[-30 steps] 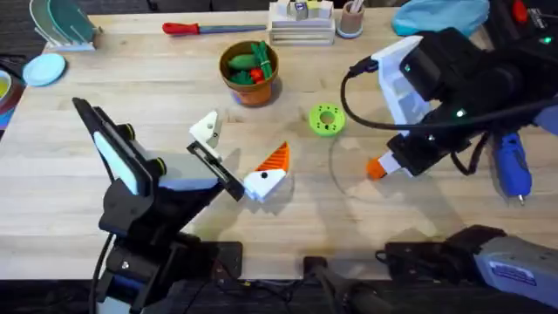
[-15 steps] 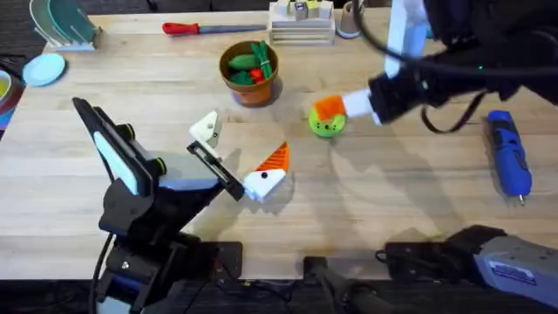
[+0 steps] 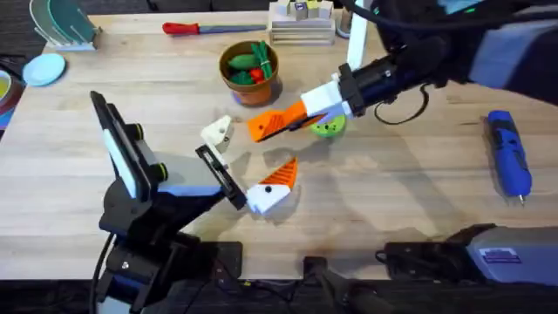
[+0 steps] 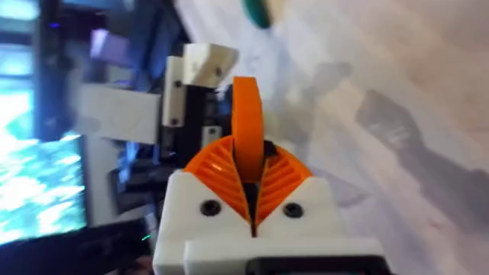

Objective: Pick up the gripper from the table and insert it into the empty holder that is missing its gripper. Then pick up a screw, insert it into the mounting hole, and use the screwdriver to tighten it. Finally, clean up the table by picking up the vegetable and placing it into the bucket.

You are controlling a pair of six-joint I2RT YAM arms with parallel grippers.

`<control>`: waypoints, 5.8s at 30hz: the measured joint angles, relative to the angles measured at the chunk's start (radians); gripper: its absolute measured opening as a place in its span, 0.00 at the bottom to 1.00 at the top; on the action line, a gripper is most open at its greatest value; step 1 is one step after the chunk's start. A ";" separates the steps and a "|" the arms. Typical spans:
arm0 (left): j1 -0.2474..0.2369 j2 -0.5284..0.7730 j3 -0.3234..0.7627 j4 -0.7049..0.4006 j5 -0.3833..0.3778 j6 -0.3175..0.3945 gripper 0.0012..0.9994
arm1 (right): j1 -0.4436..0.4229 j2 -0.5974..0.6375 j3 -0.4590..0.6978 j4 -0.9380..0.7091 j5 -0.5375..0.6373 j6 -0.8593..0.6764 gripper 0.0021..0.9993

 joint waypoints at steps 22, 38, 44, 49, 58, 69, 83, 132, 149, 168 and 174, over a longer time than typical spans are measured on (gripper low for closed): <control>0.000 0.000 0.000 -0.005 0.104 0.000 0.99 | 0.014 0.193 0.000 0.002 -0.300 0.041 0.01; 0.003 0.000 0.000 -0.005 0.081 0.000 0.99 | 0.046 0.203 0.000 0.172 -0.294 0.138 0.01; 0.008 0.000 0.000 -0.004 0.061 0.000 0.99 | 0.091 0.233 0.000 0.353 -0.283 0.296 0.01; 0.006 0.000 0.000 -0.004 0.069 -0.007 0.99 | 0.108 0.264 0.000 0.440 -0.288 0.428 0.01; 0.006 0.000 0.000 -0.005 0.079 -0.023 0.99 | 0.108 0.284 0.000 0.446 -0.306 0.504 0.01; 0.006 0.000 0.000 -0.005 0.101 -0.021 0.99 | 0.109 0.284 0.000 0.450 -0.305 0.508 0.22; 0.000 0.000 0.000 -0.008 0.142 -0.018 0.99 | 0.094 0.284 0.000 0.453 -0.340 0.485 0.68; 0.000 0.000 0.000 -0.008 0.140 -0.018 0.99 | 0.058 0.284 0.001 0.262 -0.362 0.267 0.06; 0.000 0.000 0.000 -0.008 0.113 -0.022 0.99 | 0.082 0.284 0.001 0.271 -0.331 0.274 0.01; 0.004 0.000 0.000 -0.006 0.076 -0.026 0.99 | 0.088 0.284 0.001 0.431 -0.277 0.393 0.01; 0.004 0.000 0.000 -0.006 0.075 -0.034 0.99 | 0.087 0.284 0.001 0.431 -0.271 0.399 0.01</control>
